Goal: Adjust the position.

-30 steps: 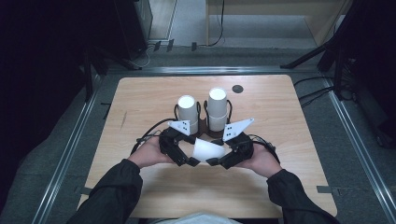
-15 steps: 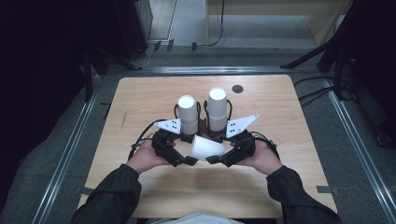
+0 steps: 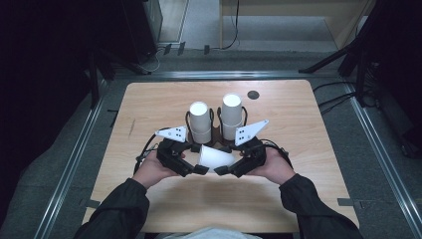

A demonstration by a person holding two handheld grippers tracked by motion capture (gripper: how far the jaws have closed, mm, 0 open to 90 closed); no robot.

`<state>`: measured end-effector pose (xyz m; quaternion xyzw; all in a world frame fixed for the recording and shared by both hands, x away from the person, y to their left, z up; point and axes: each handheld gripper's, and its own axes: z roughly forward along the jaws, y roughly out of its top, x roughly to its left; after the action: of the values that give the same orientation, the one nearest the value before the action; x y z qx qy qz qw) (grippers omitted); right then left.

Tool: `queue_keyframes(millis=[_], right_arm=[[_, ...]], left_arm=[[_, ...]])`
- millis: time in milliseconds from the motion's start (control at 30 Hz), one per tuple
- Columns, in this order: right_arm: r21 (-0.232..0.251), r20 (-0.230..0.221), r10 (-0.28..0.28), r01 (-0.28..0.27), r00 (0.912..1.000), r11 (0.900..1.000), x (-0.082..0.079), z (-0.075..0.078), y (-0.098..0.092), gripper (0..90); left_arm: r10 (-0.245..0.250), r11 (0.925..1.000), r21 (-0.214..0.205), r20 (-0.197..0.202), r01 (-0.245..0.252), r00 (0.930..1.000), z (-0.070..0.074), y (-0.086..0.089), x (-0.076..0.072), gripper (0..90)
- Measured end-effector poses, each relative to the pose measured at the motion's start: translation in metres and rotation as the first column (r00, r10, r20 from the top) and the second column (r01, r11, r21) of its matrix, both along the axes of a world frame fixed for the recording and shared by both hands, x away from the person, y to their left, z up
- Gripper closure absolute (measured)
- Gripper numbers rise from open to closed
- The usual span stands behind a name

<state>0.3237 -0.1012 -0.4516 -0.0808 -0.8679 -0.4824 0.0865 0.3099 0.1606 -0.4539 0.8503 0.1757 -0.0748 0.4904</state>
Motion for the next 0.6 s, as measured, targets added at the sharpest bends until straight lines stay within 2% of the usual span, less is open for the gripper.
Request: queue_keyframes(millis=[133,200,267,333,533,600], right_arm=[[-0.006,-0.002,-0.004,0.004,1.0,1.0,0.0,-0.001,0.0,31.4],[-0.01,-0.01,-0.009,0.009,0.9999,0.9999,0.001,-0.001,0.0,27.5],[-0.035,-0.012,-0.037,0.036,0.9992,0.9987,0.001,-0.002,0.0,23.5],[-0.062,0.001,-0.039,0.039,0.9992,0.9973,-0.001,-0.005,-0.001,23.0],[-0.111,0.015,-0.036,0.037,0.9992,0.9931,-0.005,-0.013,0.0,23.1],[-0.125,0.02,-0.042,0.044,0.9989,0.9912,-0.006,-0.016,0.001,23.1]], left_arm=[[-0.004,0.9998,0.019,0.004,0.004,1.0,0.002,-0.002,0.001,21.9],[-0.011,0.9993,0.037,0.01,0.011,0.9999,0.003,-0.002,0.002,22.0],[-0.017,0.9984,0.055,0.021,0.015,0.9996,0.005,-0.003,0.002,22.0],[-0.024,0.9972,0.071,0.02,0.023,0.9995,0.006,-0.004,0.004,22.0],[-0.054,0.9877,0.148,0.029,0.049,0.9981,0.007,-0.012,0.009,21.9],[-0.076,0.9824,0.173,0.026,0.071,0.9967,0.007,-0.016,0.012,21.9]])
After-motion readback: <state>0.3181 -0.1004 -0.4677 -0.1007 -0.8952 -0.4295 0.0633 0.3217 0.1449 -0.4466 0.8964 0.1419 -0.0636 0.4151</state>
